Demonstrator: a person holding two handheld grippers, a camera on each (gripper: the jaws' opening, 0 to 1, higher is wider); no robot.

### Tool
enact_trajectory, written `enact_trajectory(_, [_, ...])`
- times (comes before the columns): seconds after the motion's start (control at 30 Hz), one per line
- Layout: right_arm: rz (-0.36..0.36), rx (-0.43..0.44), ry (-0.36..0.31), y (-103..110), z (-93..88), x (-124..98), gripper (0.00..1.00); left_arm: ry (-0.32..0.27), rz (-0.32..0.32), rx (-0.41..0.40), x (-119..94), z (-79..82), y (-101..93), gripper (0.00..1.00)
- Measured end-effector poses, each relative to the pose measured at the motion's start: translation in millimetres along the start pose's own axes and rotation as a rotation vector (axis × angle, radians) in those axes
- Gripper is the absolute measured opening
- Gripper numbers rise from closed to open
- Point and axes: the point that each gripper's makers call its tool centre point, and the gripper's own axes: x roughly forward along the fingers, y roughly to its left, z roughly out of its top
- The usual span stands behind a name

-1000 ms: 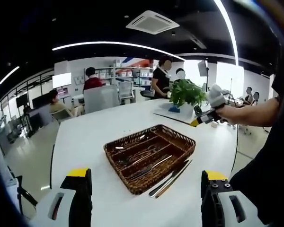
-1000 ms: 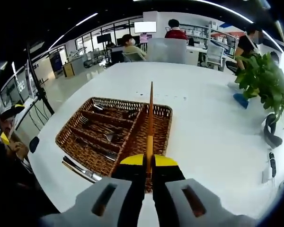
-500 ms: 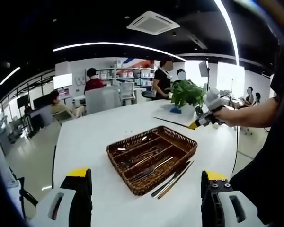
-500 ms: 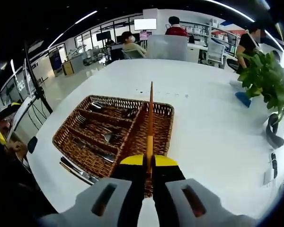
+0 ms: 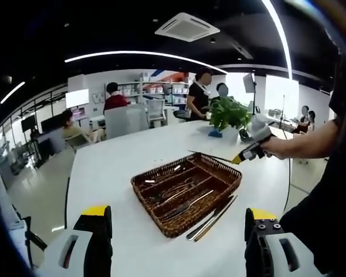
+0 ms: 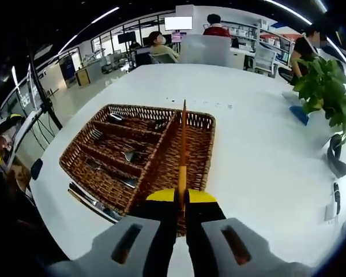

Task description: Arrange the knives, forks, and spoons in their matching storage slots by inserting each utensil handle-first until every utensil is classified and aligned in the correct compartment

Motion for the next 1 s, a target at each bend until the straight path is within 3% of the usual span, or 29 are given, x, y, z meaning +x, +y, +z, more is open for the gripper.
enact_trajectory(0.4, [0.001,-0.005,0.049,4,-19.2,10,0.01,0.000,0.012,-0.009,0,-2.9,5.3,1.00])
enact_trajectory(1.0, [-0.012,-0.021,0.122,6,-31.8,31,0.02,0.003,0.034,-0.026,-4,-9.4,11.5,1.00])
